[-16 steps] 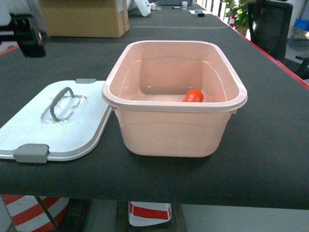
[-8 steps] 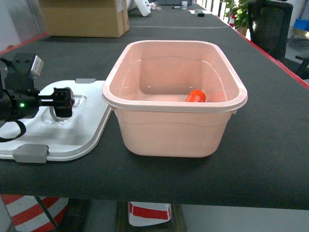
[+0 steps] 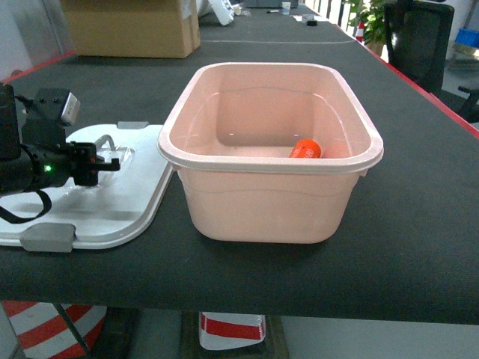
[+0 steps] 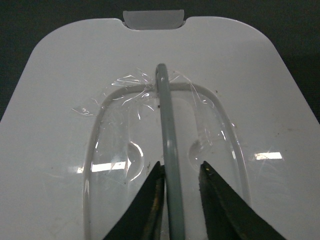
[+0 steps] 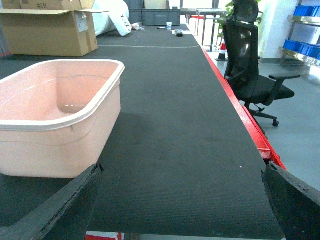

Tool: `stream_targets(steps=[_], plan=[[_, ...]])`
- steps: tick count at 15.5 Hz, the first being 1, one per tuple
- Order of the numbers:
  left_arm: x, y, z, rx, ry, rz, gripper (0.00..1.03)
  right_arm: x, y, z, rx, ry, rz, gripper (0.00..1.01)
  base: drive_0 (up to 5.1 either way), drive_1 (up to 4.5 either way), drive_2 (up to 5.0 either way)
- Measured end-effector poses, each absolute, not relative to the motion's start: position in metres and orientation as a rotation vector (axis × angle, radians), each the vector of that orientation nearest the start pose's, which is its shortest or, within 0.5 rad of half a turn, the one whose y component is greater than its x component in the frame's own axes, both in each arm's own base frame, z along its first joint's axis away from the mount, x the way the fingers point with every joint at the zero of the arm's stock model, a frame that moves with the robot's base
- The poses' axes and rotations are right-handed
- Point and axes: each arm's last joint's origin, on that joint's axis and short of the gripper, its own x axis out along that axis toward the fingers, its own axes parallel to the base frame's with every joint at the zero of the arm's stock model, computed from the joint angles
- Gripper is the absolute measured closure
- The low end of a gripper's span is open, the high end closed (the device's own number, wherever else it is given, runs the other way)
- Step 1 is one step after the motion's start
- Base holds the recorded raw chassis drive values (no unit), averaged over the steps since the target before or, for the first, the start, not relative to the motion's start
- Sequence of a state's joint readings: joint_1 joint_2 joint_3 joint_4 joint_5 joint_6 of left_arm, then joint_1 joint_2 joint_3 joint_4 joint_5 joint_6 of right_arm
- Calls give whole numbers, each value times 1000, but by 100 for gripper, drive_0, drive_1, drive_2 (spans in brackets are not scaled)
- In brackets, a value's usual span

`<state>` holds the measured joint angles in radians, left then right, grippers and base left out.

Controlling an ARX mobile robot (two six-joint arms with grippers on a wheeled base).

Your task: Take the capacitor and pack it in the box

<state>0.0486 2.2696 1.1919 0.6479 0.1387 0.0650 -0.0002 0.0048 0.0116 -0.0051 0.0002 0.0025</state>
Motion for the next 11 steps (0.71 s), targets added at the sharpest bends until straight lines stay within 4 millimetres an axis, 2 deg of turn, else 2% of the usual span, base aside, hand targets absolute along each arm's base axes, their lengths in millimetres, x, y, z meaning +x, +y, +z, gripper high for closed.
stream_targets(steps=[2, 8, 10, 11], plan=[[447, 18, 74, 25, 430, -91, 102, 97, 0, 167, 2, -2, 0, 3, 0, 0, 0], [447, 18, 79, 17, 433, -84, 101, 97, 0, 167, 3, -2, -1, 3, 0, 0, 0], [446, 23, 93, 15, 431, -62, 101, 97, 0, 167, 2, -2, 0, 3, 0, 0, 0], [448, 30, 113, 16, 413, -36, 101, 97, 0, 167, 2, -2, -1, 3, 0, 0, 0]])
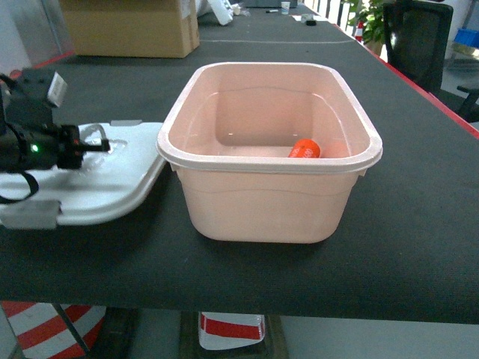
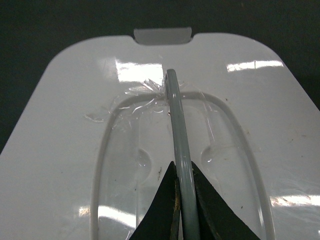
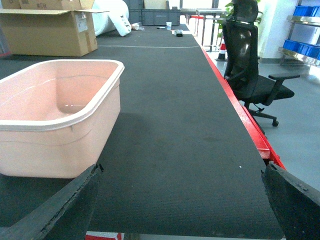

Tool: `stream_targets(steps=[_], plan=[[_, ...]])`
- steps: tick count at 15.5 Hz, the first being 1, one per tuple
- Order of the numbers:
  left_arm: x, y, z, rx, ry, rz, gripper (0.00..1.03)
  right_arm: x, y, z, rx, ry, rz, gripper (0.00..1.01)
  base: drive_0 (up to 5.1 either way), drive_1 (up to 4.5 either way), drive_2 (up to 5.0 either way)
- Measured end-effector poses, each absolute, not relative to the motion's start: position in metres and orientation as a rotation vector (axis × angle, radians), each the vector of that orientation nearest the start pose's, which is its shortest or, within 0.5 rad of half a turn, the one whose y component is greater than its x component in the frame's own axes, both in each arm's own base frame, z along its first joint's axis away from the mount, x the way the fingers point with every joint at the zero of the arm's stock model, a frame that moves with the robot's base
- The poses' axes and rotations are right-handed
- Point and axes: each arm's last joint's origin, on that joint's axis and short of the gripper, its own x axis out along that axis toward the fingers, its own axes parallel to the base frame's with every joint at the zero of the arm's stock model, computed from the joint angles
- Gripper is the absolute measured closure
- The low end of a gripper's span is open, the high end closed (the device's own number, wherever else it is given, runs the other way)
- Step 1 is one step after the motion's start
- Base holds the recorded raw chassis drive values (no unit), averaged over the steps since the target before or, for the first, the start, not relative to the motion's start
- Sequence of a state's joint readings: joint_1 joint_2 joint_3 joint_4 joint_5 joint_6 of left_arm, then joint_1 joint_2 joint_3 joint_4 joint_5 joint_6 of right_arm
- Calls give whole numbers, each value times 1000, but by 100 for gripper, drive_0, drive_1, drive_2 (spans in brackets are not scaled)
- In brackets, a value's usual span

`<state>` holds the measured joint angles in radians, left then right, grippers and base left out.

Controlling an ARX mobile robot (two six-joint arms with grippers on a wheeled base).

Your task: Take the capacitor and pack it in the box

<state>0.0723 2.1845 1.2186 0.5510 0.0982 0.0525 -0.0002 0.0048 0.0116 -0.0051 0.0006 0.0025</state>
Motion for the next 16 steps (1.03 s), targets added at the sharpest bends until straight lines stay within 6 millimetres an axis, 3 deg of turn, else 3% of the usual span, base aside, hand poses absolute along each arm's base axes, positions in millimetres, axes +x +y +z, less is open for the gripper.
stream_targets(steps=[2, 4, 6, 8, 10, 12, 16], plan=[[450, 46, 181, 8, 306, 24, 101, 97, 0, 167, 2, -1, 0, 3, 0, 0, 0], [443, 49, 224, 1, 248, 64, 101, 97, 0, 167, 2, -2, 0, 3, 0, 0, 0], [432, 32, 258, -17, 211, 75, 101, 97, 0, 167, 2, -2, 0, 3, 0, 0, 0], [417, -20, 289, -38, 170, 9, 101, 97, 0, 167, 2, -2, 0, 3, 0, 0, 0], [398, -81, 300, -32, 146, -66, 101, 97, 0, 167, 2, -2, 0, 3, 0, 0, 0], [384, -138, 294, -31, 170, -107, 101, 97, 0, 167, 2, -2, 0, 3, 0, 0, 0], [373, -215, 269, 0, 223, -121, 101, 97, 0, 167, 2, -2, 0, 3, 0, 0, 0]])
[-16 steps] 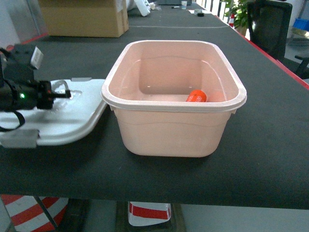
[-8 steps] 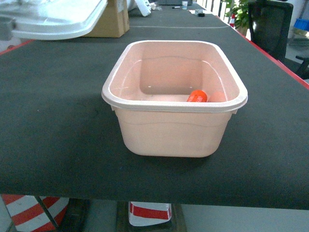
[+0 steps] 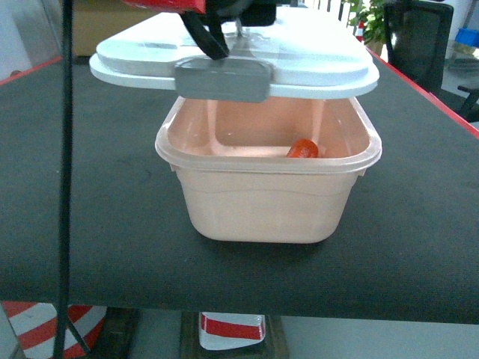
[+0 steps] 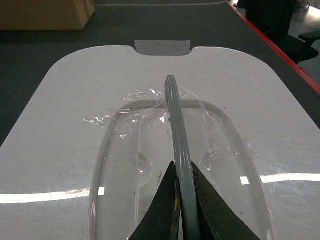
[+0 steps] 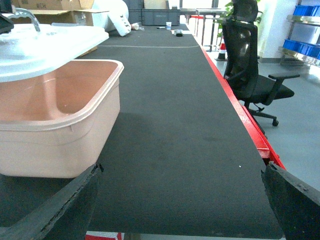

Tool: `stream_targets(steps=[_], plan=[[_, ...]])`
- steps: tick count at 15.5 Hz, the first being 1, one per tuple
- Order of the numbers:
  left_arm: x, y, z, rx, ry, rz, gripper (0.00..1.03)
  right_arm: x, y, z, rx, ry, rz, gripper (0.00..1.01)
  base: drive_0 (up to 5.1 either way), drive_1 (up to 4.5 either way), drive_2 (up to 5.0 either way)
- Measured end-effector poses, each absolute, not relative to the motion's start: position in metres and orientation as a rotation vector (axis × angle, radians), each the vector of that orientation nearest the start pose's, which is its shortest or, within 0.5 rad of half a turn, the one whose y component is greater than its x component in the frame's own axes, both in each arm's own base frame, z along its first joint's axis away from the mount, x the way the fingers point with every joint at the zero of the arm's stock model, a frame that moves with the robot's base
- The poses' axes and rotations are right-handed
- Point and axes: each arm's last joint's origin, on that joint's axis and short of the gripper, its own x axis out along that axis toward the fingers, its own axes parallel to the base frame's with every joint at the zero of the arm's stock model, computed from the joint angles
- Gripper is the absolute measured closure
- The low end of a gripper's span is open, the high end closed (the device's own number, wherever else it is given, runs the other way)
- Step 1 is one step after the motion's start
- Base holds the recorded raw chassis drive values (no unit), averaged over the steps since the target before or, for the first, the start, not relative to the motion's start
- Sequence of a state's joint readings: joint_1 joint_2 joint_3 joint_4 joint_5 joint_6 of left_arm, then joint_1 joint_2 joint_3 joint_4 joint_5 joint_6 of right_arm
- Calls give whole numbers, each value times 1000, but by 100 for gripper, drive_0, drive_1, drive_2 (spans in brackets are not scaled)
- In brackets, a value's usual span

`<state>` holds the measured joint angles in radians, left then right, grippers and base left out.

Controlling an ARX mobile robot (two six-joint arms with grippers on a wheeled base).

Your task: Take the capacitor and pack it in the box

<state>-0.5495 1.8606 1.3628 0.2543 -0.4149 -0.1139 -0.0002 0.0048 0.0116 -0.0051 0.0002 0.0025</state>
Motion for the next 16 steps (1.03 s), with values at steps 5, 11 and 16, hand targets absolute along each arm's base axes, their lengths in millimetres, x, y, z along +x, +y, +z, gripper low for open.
stream_targets(steps=[5, 11, 16], plan=[[375, -249, 253, -2, 251, -74, 101, 97, 0, 167, 2, -2, 0, 3, 0, 0, 0], [380, -256, 227, 2, 331, -78, 101, 97, 0, 167, 2, -2, 0, 3, 0, 0, 0], [380, -251, 218, 3, 351, -93, 101, 97, 0, 167, 2, -2, 0, 3, 0, 0, 0]])
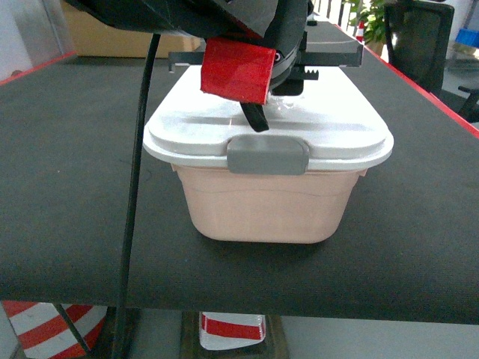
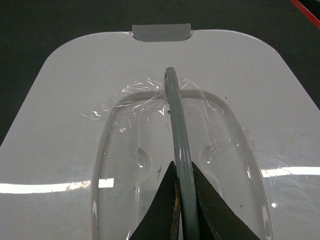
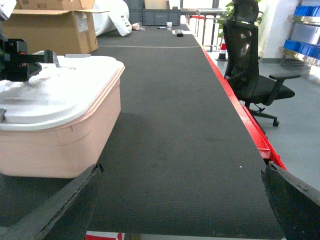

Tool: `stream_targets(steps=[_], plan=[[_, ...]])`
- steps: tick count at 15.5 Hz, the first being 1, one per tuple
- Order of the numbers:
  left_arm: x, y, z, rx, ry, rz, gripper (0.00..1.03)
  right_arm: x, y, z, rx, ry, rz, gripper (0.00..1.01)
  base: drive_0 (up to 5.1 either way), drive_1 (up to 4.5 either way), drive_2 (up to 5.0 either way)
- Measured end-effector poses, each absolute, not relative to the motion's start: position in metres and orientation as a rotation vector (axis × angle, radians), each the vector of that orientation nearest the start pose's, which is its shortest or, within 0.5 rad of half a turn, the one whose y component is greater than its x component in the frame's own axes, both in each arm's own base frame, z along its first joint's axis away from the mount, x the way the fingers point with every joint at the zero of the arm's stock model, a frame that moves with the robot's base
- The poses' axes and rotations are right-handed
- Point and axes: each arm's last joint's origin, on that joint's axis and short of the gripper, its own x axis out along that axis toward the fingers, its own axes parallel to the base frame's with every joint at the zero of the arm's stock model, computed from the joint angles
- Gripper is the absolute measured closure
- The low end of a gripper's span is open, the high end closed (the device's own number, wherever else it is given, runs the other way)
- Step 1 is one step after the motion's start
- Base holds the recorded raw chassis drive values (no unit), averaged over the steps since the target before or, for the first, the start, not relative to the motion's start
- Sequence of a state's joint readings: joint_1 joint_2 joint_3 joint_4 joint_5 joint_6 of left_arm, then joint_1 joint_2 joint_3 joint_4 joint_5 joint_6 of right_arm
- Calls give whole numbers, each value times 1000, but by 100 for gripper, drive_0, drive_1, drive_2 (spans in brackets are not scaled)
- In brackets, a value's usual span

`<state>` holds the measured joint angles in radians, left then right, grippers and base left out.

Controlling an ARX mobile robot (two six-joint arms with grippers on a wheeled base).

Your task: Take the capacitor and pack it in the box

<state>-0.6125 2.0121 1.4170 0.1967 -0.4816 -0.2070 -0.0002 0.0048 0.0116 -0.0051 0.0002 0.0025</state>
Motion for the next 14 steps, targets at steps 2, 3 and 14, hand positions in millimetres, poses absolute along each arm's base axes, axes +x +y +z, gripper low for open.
stream_targets(steps=[2, 3, 14], plan=[[378, -250, 213, 0, 356, -114, 101, 97, 0, 167, 2, -2, 0, 3, 0, 0, 0], [378, -250, 212, -10, 340, -127, 95, 97, 0, 167, 2, -2, 0, 3, 0, 0, 0], [325, -180, 316, -227, -184, -257, 5, 97, 0, 167, 2, -2, -1, 3, 0, 0, 0]])
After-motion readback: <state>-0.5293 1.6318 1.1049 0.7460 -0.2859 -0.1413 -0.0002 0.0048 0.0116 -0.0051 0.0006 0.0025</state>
